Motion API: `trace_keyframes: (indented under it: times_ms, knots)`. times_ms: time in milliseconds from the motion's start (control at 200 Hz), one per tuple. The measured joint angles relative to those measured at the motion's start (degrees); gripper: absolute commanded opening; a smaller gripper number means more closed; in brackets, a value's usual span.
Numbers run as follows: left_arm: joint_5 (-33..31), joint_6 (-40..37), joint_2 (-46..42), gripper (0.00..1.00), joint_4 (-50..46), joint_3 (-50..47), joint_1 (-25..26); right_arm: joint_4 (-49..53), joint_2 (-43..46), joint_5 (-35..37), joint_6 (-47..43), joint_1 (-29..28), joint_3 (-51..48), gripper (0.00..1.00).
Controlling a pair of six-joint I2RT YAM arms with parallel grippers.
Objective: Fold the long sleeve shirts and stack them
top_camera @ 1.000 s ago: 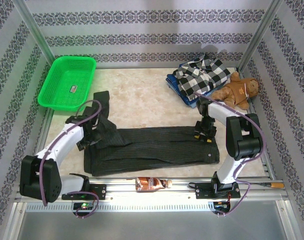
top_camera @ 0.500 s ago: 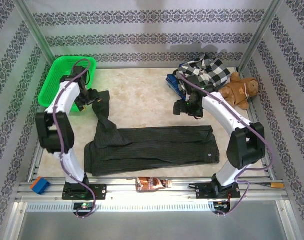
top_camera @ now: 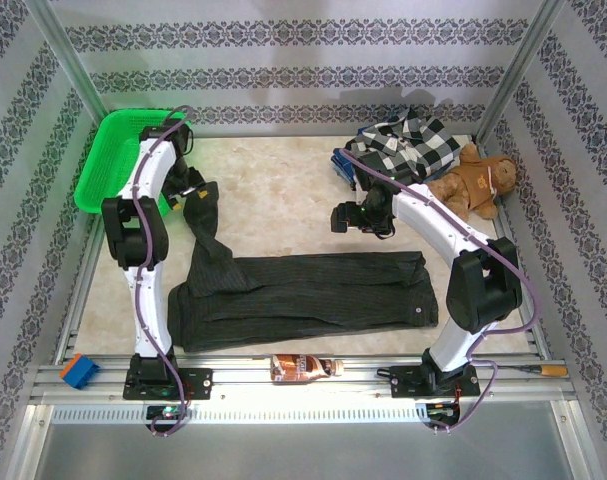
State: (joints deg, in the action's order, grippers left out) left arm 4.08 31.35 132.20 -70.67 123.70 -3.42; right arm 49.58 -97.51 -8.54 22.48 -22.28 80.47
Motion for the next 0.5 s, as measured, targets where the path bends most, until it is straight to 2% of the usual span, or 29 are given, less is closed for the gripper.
trace_keyframes:
  times_ms: [225,370,500]
  knots:
    - [-1.95,-1.51,7.65,0.61,10.1,2.86,0.04,-0.83,0.0,-1.05,0.02,0.0,0.0,0.82]
    - [-2.71,-1.99,8.46,0.6,12.28,2.86,0.26,-1.25,0.0,-1.07,0.02,0.0,0.0,0.82]
    - [-3.26,-1.92,8.81,0.53,12.9,2.95,0.35,-1.51,-0.02,-1.07,0.02,0.0,0.0,0.82]
